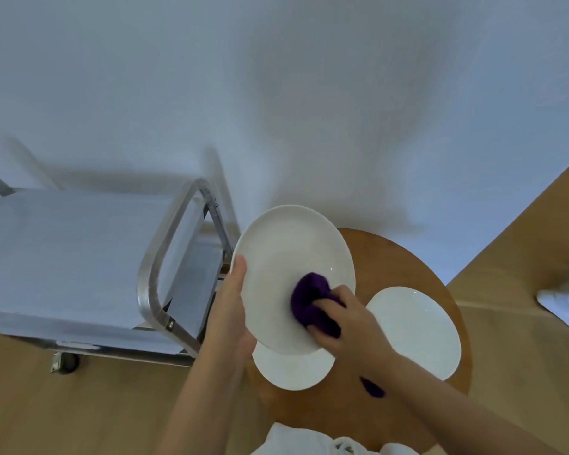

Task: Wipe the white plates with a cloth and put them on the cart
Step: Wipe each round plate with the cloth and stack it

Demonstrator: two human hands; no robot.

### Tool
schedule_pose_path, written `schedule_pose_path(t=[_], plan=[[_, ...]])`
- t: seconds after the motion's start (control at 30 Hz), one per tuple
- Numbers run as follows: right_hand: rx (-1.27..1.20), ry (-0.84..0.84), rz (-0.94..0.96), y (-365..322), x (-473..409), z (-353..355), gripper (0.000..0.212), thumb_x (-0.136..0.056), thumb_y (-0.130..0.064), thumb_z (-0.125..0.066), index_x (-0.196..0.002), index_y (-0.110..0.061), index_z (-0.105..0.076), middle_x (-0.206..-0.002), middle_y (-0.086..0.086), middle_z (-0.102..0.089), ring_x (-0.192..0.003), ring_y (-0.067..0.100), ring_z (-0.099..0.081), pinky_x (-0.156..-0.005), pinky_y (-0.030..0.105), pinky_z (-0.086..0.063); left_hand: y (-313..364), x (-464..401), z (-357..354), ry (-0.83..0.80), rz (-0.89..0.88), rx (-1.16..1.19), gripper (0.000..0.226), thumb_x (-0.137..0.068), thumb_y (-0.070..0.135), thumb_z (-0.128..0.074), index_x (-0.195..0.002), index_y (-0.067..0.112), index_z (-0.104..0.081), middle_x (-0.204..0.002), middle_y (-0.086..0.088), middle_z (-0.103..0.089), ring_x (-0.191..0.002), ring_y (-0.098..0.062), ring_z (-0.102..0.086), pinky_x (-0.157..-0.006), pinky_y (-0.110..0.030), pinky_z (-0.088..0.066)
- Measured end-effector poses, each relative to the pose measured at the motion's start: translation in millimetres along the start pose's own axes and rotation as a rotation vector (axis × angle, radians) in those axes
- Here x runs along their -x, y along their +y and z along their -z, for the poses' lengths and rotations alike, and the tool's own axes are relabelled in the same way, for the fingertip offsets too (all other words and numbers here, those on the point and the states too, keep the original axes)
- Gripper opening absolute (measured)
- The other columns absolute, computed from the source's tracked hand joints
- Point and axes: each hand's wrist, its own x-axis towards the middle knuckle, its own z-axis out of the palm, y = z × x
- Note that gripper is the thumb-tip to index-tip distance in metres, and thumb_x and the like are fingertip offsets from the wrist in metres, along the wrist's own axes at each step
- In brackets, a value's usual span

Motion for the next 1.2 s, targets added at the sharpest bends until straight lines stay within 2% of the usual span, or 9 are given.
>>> schedule_pose_path(t=[0.17, 0.3, 0.4, 0.5, 0.6, 0.73, 0.87, 1.0, 1.2], plan=[[0.134, 0.105, -0.23, 30.2, -22.2, -3.5, 0.034, -0.082, -0.021, -0.069, -0.113, -0.007, -0.062, -0.105, 0.01, -0.052, -0.079, 0.021, -0.054, -0.063, 0.026, -0.044, -19.8, 2.5, 8.3, 0.137, 0.078, -0.205, 0.065, -0.07, 0.058, -0.057, -0.123, 0.021, -0.058, -0.116, -0.011, -0.068, -0.108, -0.031, -0.064, -0.096, -0.053, -0.048], [0.019, 0.139, -0.352, 29.8, -37.1, -36.1, 0.038, -0.087, -0.041, -0.057, -0.118, -0.021, -0.05, -0.105, -0.009, -0.035, -0.087, 0.012, -0.047, -0.072, 0.02, -0.037, -38.9, -7.3, 13.6, 0.217, 0.138, -0.432, 0.065, -0.07, 0.064, -0.05, -0.121, 0.023, -0.057, -0.111, -0.007, -0.067, -0.104, -0.026, -0.063, -0.094, -0.048, -0.05], [-0.027, 0.067, -0.486, 20.2, -33.6, -73.7, 0.045, -0.087, -0.057, -0.045, -0.124, -0.033, -0.039, -0.104, -0.016, -0.033, -0.084, 0.002, -0.042, -0.075, 0.013, -0.034, -57.3, -22.3, 29.9, 0.22, 0.211, -0.566, 0.05, -0.084, 0.061, -0.046, -0.117, 0.026, -0.06, -0.107, -0.007, -0.069, -0.102, -0.026, -0.064, -0.091, -0.048, -0.052], [-0.105, -0.114, -0.46, 10.9, -13.8, -104.2, 0.041, -0.087, -0.057, -0.047, -0.122, -0.037, -0.04, -0.102, -0.016, -0.039, -0.077, -0.002, -0.044, -0.063, 0.004, -0.03, -72.3, -33.7, 50.7, 0.257, 0.314, -0.451, 0.044, -0.091, 0.053, -0.045, -0.12, 0.023, -0.061, -0.109, -0.01, -0.069, -0.106, -0.028, -0.062, -0.097, -0.05, -0.049], [-0.141, -0.26, -0.434, 14.2, 10.7, -121.8, 0.037, -0.088, -0.051, -0.048, -0.121, -0.035, -0.043, -0.113, -0.009, -0.046, -0.082, 0.002, -0.045, -0.066, 0.003, -0.032, -84.3, -49.5, 74.3, 0.373, 0.433, -0.318, 0.043, -0.095, 0.05, -0.045, -0.119, 0.017, -0.059, -0.113, -0.016, -0.067, -0.11, -0.033, -0.06, -0.099, -0.052, -0.047], [-0.068, -0.453, -0.441, 36.4, 31.9, -120.9, 0.036, -0.091, -0.043, -0.048, -0.124, -0.031, -0.041, -0.124, -0.006, -0.04, -0.084, 0.004, -0.048, -0.07, 0.004, -0.036, -92.0, -64.3, 97.6, 0.377, 0.524, -0.058, 0.052, -0.088, 0.056, -0.051, -0.123, 0.018, -0.056, -0.109, -0.017, -0.069, -0.101, -0.036, -0.066, -0.08, -0.048, -0.057], [0.0, -0.516, -0.588, 60.2, 35.7, -111.4, 0.036, -0.093, -0.038, -0.047, -0.126, -0.024, -0.041, -0.122, -0.002, -0.038, -0.084, 0.006, -0.045, -0.067, 0.011, -0.035, -101.6, -83.1, 111.8, 0.516, 0.474, -0.131, 0.06, -0.089, 0.055, -0.051, -0.129, 0.01, -0.05, -0.093, -0.006, -0.063, -0.079, -0.022, -0.063, -0.052, -0.031, -0.059], [-0.032, -0.433, -0.71, 64.4, 43.0, -110.1, 0.036, -0.093, -0.04, -0.05, -0.125, -0.027, -0.042, -0.112, -0.01, -0.037, -0.085, 0.005, -0.045, -0.062, 0.007, -0.035, -113.3, -97.7, 119.0, 0.437, 0.44, -0.132, 0.054, -0.091, 0.052, -0.047, -0.13, 0.014, -0.054, -0.117, -0.018, -0.065, -0.108, -0.041, -0.061, -0.089, -0.057, -0.052], [-0.138, -0.234, -0.901, 60.3, 51.6, -109.5, 0.039, -0.089, -0.038, -0.058, -0.123, -0.024, -0.048, -0.106, -0.011, -0.041, -0.085, 0.003, -0.047, -0.065, 0.007, -0.037, -126.6, -118.0, 123.1, 0.504, 0.488, -0.292, 0.051, -0.091, 0.062, -0.041, -0.127, 0.027, -0.052, -0.123, -0.01, -0.063, -0.11, -0.037, -0.061, -0.093, -0.062, -0.047]])
